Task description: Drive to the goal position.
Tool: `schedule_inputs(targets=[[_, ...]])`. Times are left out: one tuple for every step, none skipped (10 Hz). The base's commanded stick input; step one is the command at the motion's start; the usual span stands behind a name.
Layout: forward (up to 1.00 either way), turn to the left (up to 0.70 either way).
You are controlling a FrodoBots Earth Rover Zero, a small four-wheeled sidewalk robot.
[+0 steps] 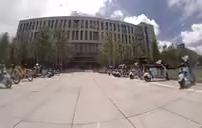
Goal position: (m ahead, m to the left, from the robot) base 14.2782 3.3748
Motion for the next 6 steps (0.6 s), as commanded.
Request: schedule_inputs(targets=[[0.7, 0.03], [0.7, 0.03], [0.7, 0.03], [0.7, 0.03], [0.7, 0.03], [0.7, 0.03]])
